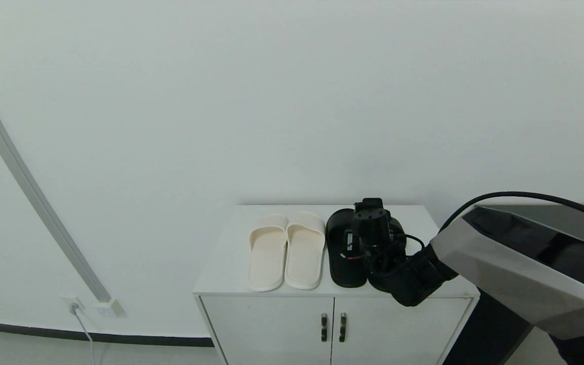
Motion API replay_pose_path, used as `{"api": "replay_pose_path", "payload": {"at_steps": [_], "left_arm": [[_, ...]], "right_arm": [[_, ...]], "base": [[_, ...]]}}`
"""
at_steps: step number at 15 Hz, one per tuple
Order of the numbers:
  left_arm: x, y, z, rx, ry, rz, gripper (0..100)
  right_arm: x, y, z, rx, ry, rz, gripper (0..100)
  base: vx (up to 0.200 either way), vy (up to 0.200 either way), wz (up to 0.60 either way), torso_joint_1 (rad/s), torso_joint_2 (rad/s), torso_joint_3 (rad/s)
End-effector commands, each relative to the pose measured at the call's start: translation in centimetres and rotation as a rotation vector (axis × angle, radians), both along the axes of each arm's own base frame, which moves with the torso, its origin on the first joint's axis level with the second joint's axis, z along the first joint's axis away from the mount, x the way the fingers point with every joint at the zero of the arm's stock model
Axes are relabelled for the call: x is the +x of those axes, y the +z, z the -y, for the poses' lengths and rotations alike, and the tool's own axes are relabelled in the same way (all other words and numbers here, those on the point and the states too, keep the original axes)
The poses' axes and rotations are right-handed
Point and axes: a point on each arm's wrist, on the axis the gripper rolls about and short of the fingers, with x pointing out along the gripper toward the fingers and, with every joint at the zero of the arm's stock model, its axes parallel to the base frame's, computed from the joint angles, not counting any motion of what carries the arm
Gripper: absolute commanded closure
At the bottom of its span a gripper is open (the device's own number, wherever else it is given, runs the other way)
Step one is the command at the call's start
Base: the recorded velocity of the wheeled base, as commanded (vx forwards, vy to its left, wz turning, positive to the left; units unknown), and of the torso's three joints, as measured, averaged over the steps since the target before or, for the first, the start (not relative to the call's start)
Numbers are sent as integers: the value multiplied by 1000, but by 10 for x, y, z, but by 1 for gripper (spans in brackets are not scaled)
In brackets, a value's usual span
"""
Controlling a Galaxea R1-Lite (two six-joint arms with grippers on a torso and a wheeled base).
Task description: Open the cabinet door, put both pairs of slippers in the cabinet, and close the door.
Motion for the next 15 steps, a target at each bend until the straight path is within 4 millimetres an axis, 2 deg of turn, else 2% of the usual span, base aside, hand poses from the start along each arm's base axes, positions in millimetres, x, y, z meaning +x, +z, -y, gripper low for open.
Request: {"api": "replay_pose_path", "payload": {"at_steps": [1, 5, 7, 10, 12, 13, 15], "left_arm": [[0, 0, 0, 0, 0, 0, 100], [0, 0, 0, 0, 0, 0, 100], [0, 0, 0, 0, 0, 0, 100], [0, 0, 0, 0, 0, 0, 100], [0, 0, 0, 0, 0, 0, 100], [0, 0, 0, 0, 0, 0, 100], [0, 0, 0, 1, 0, 0, 100]], "right_arm": [[0, -1, 0, -1, -1, -1, 100], [-3, -2, 2, -18, -1, -9, 100], [-11, 10, 6, -19, 6, 17, 100], [-36, 43, 15, -46, 49, 70, 100], [-60, 64, 21, -37, 97, 74, 100], [-65, 67, 22, -34, 112, 73, 100], [-90, 83, 28, -14, 211, 71, 100]], "base": [[0, 0, 0, 0, 0, 0], [0, 0, 0, 0, 0, 0], [0, 0, 0, 0, 0, 0], [0, 0, 0, 0, 0, 0], [0, 0, 0, 0, 0, 0], [0, 0, 0, 0, 0, 0], [0, 0, 0, 0, 0, 0]]}}
